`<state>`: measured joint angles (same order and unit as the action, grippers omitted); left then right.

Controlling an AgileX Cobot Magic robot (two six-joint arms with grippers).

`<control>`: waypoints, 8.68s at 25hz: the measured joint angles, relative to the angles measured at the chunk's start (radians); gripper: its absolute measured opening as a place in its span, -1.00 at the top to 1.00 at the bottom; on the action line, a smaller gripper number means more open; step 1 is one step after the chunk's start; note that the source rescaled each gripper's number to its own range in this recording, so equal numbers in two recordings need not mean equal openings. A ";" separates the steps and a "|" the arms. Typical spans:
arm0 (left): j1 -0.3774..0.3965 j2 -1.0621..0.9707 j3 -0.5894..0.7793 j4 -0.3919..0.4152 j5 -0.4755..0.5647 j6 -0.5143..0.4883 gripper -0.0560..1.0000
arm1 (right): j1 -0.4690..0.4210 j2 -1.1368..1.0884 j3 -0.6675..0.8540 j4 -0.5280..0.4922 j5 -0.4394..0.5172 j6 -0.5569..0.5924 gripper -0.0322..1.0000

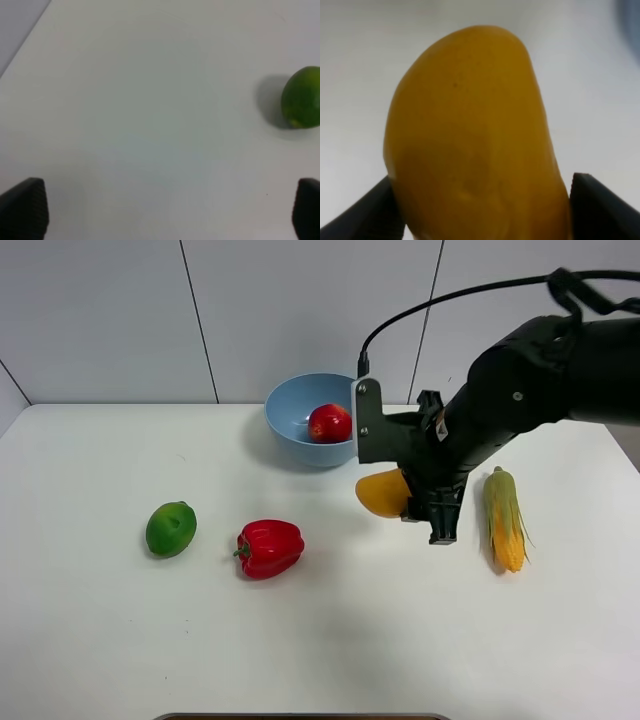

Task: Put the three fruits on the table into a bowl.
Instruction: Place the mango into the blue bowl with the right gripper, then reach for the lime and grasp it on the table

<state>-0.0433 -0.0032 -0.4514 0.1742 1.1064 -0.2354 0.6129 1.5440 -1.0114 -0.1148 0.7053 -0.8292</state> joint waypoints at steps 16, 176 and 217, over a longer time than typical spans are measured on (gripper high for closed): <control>0.000 0.000 0.000 0.000 0.000 0.000 -1.00 | 0.000 -0.173 0.000 -0.013 -0.360 0.474 0.93; 0.000 0.000 0.000 0.000 0.000 0.000 -1.00 | -0.617 -1.514 0.346 0.076 0.421 0.829 -1.00; 0.000 0.000 0.000 -0.001 0.000 0.000 -1.00 | -0.604 -1.547 0.449 0.095 0.395 0.840 -1.00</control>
<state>-0.0433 -0.0032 -0.4514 0.1732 1.1064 -0.2354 0.0087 -0.0032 -0.5620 -0.0198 1.1003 0.0112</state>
